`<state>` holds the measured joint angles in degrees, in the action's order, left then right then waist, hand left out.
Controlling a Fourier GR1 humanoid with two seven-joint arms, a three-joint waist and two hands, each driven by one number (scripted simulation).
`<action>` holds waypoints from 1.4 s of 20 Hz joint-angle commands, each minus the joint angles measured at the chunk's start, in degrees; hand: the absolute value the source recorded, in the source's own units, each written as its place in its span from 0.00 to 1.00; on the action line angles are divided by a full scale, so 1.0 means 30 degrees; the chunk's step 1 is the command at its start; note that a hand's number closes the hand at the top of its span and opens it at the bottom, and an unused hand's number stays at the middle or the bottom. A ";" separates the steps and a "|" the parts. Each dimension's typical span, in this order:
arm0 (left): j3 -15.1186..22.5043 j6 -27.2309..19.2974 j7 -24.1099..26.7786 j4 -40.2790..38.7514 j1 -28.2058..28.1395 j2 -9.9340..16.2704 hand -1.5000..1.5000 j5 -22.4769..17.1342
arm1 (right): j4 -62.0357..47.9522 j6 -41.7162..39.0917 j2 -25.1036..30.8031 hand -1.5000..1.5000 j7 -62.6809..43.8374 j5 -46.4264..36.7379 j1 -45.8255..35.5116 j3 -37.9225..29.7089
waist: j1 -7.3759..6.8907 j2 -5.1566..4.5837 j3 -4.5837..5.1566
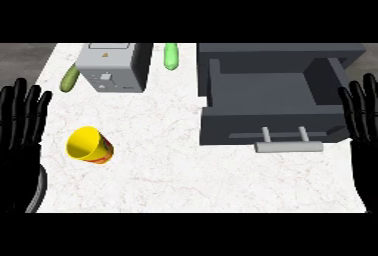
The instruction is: Pick up the cup, place it into the drawer and close the drawer
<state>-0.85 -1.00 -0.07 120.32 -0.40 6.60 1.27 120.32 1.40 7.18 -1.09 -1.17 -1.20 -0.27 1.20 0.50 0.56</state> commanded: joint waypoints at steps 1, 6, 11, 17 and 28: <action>-0.0713 0.0603 0.1008 -0.0204 -0.0645 0.0100 0.00 -0.0607 | -0.0536 0.0699 -0.0328 0.00 -0.0836 -0.0922 -0.1410 0.0142 | -0.0462 -0.0160 -0.0180; -0.2830 0.0397 -0.0495 -0.0596 0.0817 0.0745 0.00 -0.1847 | -0.0434 0.0325 -0.1459 0.00 0.0591 -0.0589 -0.0361 0.1363 | -0.0447 -0.0168 -0.0185; -0.3941 -0.0607 -0.0900 -0.3557 0.0050 -0.1181 0.00 -0.4549 | -0.1940 -0.1858 0.0052 0.00 -0.1083 0.1041 -0.0752 0.0985 | -0.0457 -0.0207 -0.0177; -0.5082 -0.0578 -0.0172 -0.6520 0.1480 -0.0046 0.00 -0.4267 | -0.2855 -0.1715 0.0011 0.00 -0.2478 0.1012 -0.3332 0.0658 | -0.0415 -0.0191 -0.0179; -0.5723 0.0715 0.3640 -1.1183 -0.0761 -0.0446 0.00 -0.4173 | -0.3793 -0.3148 0.0662 0.00 -0.0802 0.2291 -0.3060 -0.1202 | -0.0425 -0.0165 -0.0183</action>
<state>-17.86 0.65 7.57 89.93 0.07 6.53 -11.59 109.22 -7.56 9.09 -4.44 4.86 -10.44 -2.41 -0.05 -0.03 0.02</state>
